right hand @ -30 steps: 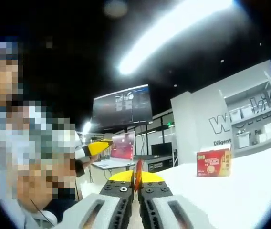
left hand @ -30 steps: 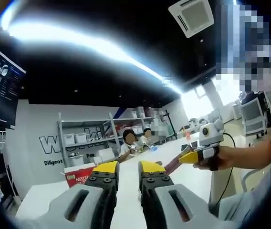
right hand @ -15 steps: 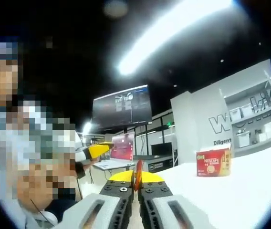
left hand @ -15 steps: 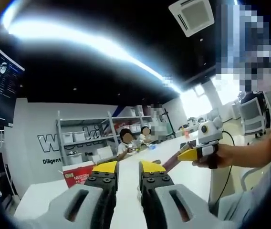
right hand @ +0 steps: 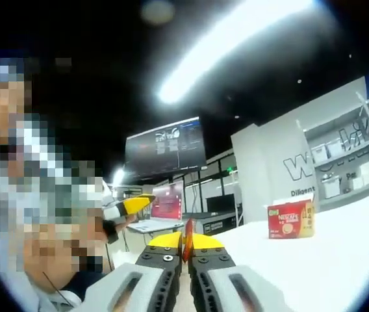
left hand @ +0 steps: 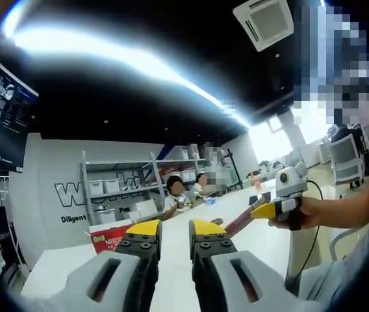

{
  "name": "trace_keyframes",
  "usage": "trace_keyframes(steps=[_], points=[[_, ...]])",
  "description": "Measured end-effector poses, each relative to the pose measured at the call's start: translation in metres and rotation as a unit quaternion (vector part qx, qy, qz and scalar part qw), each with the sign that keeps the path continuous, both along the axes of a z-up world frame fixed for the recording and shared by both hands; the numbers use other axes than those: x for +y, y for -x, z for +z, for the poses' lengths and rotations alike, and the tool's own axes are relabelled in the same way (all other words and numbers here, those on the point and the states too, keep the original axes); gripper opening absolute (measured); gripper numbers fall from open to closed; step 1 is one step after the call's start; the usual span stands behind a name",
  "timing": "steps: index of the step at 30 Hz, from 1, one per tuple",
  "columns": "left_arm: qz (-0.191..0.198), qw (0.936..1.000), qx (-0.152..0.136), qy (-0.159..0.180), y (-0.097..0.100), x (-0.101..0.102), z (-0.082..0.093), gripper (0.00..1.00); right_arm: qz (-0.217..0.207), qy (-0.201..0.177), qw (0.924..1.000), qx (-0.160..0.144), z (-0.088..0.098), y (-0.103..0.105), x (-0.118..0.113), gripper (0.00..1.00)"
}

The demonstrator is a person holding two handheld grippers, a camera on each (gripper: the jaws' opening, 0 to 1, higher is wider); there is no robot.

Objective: Tear open the coffee pouch, take out the coffee, and pour the coffee from the pouch into the cup

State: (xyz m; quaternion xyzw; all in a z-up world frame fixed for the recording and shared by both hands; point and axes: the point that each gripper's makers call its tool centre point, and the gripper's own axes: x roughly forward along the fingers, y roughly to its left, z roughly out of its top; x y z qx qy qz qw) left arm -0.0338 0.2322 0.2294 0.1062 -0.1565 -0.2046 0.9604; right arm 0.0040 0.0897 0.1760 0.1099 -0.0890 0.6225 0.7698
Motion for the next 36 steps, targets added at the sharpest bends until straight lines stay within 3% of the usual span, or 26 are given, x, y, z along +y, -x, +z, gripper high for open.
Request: trace_keyframes(steps=[22, 25, 33, 36], points=[[0.001, 1.0, 0.004, 0.0, -0.004, 0.002, -0.003, 0.19, 0.003, 0.027, 0.9995, -0.018, 0.011, 0.0, 0.004, 0.06], [0.001, 1.0, 0.004, 0.0, -0.004, 0.002, -0.003, 0.19, 0.012, 0.051, 0.9986, -0.006, -0.001, -0.002, 0.009, 0.08], [0.002, 1.0, 0.004, 0.0, -0.004, 0.002, -0.004, 0.19, 0.011, 0.032, 0.9993, -0.014, 0.009, 0.0, 0.008, 0.06], [0.002, 1.0, 0.004, 0.0, -0.004, 0.002, -0.004, 0.19, 0.008, 0.041, 0.999, -0.015, 0.008, -0.002, 0.009, 0.06]])
